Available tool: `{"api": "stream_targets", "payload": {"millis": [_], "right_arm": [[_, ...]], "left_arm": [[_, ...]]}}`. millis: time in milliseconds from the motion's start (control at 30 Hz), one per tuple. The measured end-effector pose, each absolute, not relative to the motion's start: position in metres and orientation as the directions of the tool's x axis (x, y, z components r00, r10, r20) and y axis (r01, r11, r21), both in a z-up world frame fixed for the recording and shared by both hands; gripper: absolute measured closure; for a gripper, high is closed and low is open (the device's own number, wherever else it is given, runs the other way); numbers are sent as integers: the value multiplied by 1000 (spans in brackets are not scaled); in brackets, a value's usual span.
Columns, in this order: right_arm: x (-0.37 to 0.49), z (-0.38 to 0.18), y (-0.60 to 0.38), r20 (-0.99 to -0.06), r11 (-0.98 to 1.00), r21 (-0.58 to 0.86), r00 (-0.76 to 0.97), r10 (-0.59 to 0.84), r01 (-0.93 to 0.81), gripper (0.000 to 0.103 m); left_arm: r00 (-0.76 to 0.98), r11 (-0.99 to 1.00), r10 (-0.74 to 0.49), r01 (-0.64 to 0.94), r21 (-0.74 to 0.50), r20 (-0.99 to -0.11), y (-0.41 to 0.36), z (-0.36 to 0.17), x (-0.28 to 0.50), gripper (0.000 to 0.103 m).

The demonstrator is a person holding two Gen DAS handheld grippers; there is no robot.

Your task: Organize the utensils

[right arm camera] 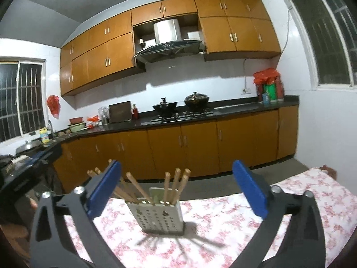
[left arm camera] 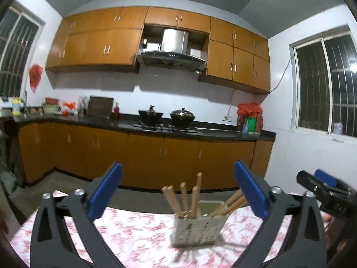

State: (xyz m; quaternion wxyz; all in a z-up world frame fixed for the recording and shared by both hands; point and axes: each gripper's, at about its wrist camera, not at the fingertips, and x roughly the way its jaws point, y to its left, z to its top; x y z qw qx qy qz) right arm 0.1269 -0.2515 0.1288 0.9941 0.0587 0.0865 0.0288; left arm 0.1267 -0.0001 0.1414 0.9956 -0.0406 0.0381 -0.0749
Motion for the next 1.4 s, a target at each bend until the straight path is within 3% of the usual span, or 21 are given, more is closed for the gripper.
{"api": "stream_targets", "payload": {"millis": [267, 500, 967, 1133, 1400], "right_arm": [[79, 93, -237, -234, 1000, 28, 972, 1, 6, 4], [40, 53, -227, -218, 997, 14, 973, -71, 76, 4], [23, -4, -227, -378, 998, 25, 925, -37, 50, 4], [22, -12, -227, -394, 998, 20, 918, -51, 64, 4], [19, -17, -223, -394, 996, -12, 915, -83, 85, 4]], "left_arm": [[990, 997, -77, 76, -12, -118, 9, 106, 73, 2], [986, 998, -3, 13, 64, -164, 5, 65, 41, 2], [968, 995, -28, 50, 81, -251, 1, 12, 17, 2], [949, 996, -38, 60, 62, -312, 1, -3, 18, 2], [945, 997, -14, 40, 73, -326, 0, -11, 15, 2]]}}
